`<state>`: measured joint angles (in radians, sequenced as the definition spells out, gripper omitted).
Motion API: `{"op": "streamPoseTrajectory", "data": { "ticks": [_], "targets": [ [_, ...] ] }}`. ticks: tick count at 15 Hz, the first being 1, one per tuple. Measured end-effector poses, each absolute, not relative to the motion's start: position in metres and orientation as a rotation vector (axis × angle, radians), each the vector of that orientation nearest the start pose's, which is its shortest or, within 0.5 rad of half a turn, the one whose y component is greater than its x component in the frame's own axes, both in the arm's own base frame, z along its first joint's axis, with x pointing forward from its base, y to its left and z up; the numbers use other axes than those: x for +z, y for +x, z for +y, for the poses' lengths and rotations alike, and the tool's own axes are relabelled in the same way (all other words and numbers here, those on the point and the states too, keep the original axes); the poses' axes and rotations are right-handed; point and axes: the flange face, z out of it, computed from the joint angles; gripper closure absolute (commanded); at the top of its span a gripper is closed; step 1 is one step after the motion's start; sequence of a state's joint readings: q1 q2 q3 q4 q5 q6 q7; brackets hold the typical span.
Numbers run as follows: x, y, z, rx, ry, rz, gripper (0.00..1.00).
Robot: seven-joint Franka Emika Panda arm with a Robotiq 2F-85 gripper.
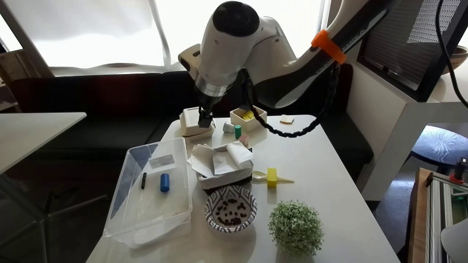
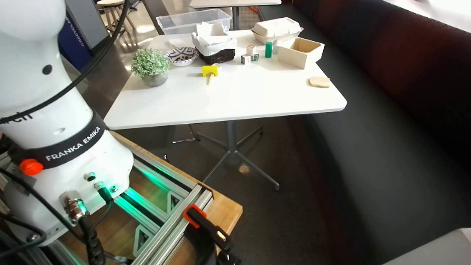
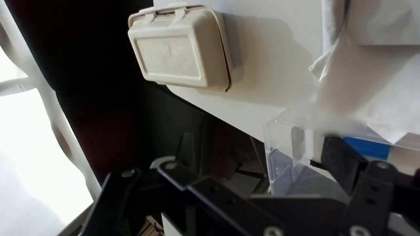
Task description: Move the takeaway pack to the top right
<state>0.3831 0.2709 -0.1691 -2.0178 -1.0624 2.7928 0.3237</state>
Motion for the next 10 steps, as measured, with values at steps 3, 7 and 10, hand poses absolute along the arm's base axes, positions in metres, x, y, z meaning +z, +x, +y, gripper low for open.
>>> {"op": "streamPoseTrajectory", "data": {
  "ticks": [3,7,10],
  "targets": [
    [0.373,0.567,0.170,-1.009,-3.154,-1.376,0.00],
    [0.363,0.514,0.169,-0.857,-3.140,-1.402,0.00],
    [0.342,0.480,0.161,-0.686,-3.234,-1.453,0.00]
  ]
}}
